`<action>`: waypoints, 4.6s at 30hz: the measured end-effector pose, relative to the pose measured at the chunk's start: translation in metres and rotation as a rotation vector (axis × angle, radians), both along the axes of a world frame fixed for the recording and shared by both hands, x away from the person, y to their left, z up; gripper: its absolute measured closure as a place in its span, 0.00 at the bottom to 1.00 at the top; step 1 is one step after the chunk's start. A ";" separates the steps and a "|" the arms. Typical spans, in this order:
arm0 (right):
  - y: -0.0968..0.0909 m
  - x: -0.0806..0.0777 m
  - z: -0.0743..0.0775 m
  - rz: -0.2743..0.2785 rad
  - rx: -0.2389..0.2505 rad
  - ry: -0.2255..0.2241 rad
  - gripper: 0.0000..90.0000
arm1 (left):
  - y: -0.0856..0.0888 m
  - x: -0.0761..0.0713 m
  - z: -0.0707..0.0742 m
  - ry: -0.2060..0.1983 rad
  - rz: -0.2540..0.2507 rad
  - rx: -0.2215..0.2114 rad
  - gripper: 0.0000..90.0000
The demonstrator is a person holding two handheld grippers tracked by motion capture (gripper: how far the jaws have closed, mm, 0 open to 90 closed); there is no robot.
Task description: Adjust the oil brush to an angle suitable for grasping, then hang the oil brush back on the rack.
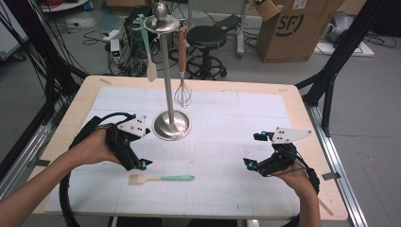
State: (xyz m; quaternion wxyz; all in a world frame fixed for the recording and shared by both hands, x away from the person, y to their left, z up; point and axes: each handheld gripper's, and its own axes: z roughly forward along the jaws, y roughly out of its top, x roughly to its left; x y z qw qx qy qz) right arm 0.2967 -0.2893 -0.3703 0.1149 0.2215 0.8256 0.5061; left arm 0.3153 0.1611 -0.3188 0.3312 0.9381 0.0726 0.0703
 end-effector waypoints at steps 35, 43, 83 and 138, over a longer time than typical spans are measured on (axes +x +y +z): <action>-0.001 -0.001 0.001 0.005 -0.003 0.002 0.00 | -0.065 0.002 -0.047 0.069 -0.140 0.134 0.02; -0.002 -0.001 0.001 0.005 0.002 0.000 0.00 | -0.073 0.001 -0.060 0.093 -0.165 0.171 0.08; -0.004 -0.003 0.000 0.004 0.007 0.005 0.00 | -0.074 -0.003 -0.088 0.195 -0.207 0.402 0.62; -0.007 -0.004 0.002 0.017 0.028 0.001 0.00 | -0.017 0.005 -0.012 0.121 -0.100 0.062 0.90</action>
